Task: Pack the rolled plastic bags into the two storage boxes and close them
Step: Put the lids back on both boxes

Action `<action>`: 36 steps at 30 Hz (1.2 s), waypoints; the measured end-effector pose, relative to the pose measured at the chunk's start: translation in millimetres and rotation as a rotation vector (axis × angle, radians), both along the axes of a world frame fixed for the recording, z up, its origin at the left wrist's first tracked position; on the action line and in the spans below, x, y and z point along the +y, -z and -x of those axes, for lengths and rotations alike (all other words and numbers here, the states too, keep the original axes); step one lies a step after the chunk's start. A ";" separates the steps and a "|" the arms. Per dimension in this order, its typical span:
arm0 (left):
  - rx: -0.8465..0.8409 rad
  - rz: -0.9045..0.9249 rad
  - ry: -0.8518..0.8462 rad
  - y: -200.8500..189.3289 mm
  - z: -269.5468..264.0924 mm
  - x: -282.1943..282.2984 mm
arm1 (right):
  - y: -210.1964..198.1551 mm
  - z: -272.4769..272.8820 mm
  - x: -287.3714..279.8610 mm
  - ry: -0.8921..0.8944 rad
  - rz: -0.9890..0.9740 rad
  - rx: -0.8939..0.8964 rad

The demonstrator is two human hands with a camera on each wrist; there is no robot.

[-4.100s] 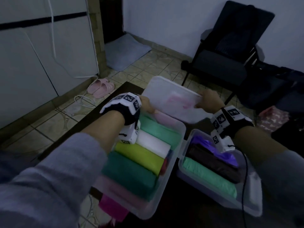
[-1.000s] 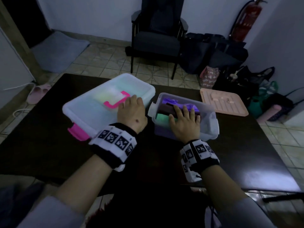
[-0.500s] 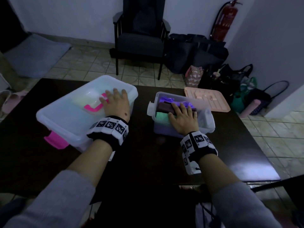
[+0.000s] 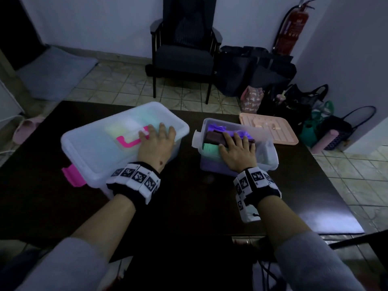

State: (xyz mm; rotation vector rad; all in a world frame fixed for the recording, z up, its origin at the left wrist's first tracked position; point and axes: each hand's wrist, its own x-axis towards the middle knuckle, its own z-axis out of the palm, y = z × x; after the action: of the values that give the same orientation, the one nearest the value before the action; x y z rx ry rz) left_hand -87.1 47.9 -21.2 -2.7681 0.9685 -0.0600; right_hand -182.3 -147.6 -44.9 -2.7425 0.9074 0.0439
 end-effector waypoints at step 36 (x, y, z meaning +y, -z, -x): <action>0.214 0.319 -0.336 -10.3 -23.6 68.8 | -35.3 -61.6 102.5 -0.034 -0.527 -0.367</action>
State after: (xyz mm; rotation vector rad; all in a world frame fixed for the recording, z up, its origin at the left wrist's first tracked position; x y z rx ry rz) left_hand -63.5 116.7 -10.9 -3.2482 0.5618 0.1498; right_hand -120.7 -45.1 -9.6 -2.1783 0.6346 -0.1826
